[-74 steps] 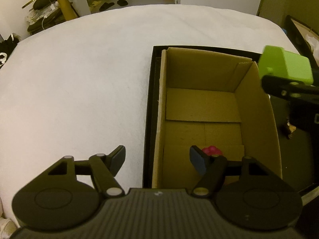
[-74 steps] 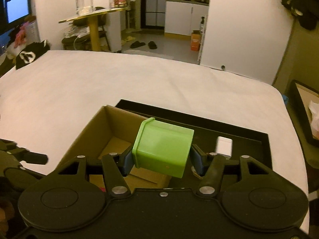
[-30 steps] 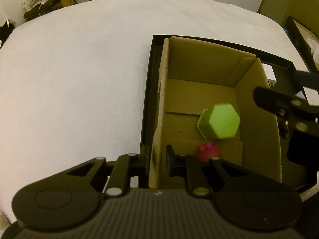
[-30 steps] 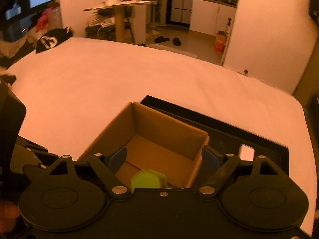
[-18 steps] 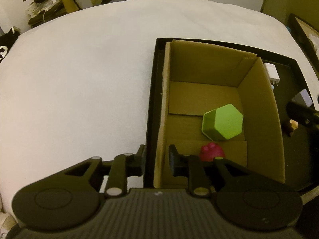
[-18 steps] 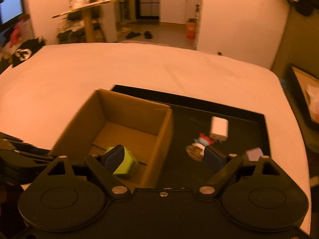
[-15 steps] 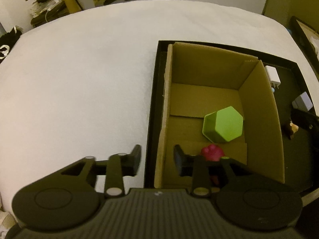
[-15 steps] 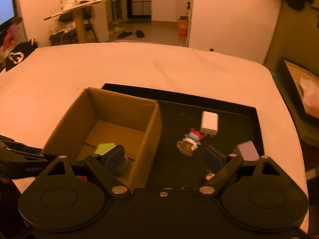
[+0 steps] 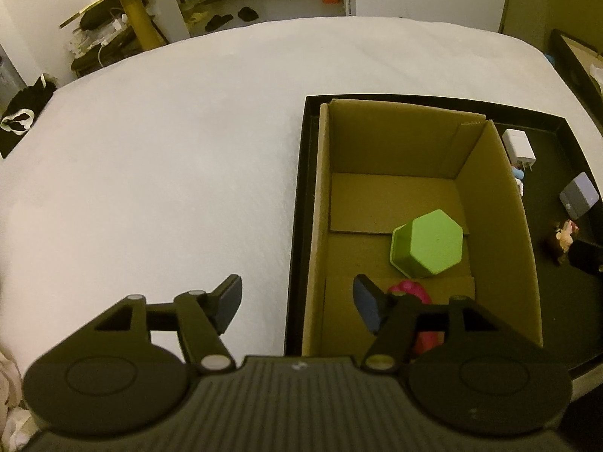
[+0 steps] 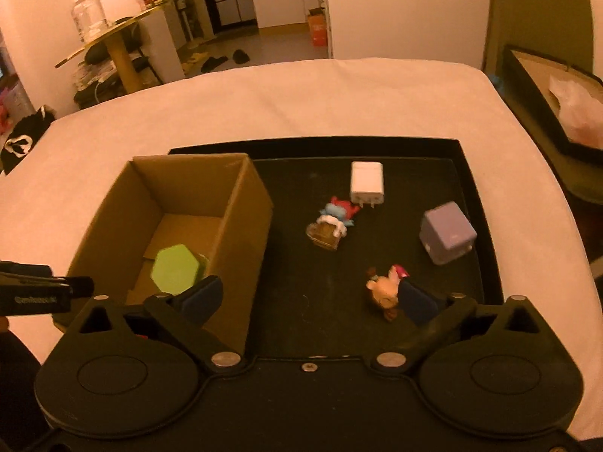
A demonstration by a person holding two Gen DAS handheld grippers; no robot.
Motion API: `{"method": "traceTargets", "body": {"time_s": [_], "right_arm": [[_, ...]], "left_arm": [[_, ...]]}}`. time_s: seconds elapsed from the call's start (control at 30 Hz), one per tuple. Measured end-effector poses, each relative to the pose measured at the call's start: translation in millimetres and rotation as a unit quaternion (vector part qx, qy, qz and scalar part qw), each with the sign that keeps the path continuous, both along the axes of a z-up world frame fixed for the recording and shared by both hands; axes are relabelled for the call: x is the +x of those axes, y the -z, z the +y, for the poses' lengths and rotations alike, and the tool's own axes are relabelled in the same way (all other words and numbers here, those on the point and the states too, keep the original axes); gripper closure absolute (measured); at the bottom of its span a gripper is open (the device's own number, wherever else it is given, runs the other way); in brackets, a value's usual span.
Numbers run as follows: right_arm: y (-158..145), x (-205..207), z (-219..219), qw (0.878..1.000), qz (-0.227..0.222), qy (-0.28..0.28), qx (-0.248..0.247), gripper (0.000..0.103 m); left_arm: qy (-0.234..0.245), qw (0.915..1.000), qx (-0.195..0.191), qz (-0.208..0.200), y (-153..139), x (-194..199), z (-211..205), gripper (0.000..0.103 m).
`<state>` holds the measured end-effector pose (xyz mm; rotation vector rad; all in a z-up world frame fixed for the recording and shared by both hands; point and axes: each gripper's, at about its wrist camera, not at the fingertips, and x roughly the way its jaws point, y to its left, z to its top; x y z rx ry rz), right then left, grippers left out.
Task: Organize rigid objects
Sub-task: 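Move the right tool to the small figurine with red hat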
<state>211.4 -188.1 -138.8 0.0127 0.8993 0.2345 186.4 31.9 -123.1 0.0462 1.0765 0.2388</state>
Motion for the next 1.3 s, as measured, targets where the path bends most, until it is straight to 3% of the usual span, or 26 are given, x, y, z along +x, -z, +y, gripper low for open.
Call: {"method": "traceTargets", "body": {"time_s": [0.43, 0.73, 1.07, 1.3], "right_arm": [[13.2, -0.8, -32.6, 0.999, -0.017, 0.052, 0.002, 0.002], [34.0, 14.8, -45.0, 0.996, -0.001, 0.081, 0.025, 0.003], [53.2, 32.0, -38.6, 0.997, 0.012, 0.079, 0.014, 0.007], [65.1, 46.1, -29.6, 0.997, 0.027, 0.076, 0.003, 0.016]], "left_arm": [[0.007, 0.9995, 0.031, 0.004, 2.6, 4.6, -11.9, 0.034], [0.008, 0.9975, 0.069, 0.013, 6.1, 10.6, -23.9, 0.029], [0.003, 0.9957, 0.087, 0.031, 12.1, 19.2, -28.4, 0.027], [0.001, 0.9955, 0.088, 0.035, 13.6, 20.4, -30.6, 0.027]]}}
